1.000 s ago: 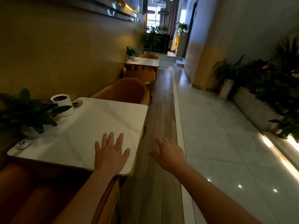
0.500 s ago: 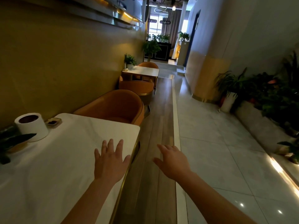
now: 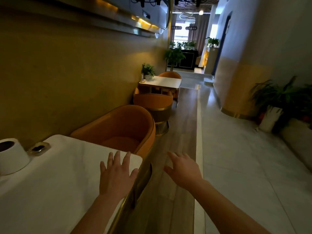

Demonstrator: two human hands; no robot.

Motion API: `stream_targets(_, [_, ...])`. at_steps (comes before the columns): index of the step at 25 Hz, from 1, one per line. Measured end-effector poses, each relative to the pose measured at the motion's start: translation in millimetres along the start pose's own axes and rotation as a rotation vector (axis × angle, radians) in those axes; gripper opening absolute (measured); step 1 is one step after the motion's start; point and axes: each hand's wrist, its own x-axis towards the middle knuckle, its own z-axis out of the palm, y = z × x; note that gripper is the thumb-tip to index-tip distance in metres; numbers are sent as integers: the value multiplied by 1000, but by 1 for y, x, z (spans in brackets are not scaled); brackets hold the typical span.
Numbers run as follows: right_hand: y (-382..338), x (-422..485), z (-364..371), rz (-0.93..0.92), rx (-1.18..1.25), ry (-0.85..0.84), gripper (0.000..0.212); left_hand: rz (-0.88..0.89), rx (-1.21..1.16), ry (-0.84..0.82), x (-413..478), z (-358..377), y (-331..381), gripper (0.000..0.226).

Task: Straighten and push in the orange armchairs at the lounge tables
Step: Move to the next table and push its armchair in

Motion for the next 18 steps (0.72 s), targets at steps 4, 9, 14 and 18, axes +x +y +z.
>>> stream_targets(4, [65,98,-10,-116,4,-44,56,-108,-13,32,83,17,49,73])
stream_targets(9, [121,214,-11,-238,25,-69,58,-195,-2,34,189,35,90,73])
stream_targets(14, [168,340,13,-294,32,-94,58,-257,-16,38,307,73,105,73])
stream_targets(18, [196,440,29,-300,37,-156,60,-323,-14,-48,406,97,106,74])
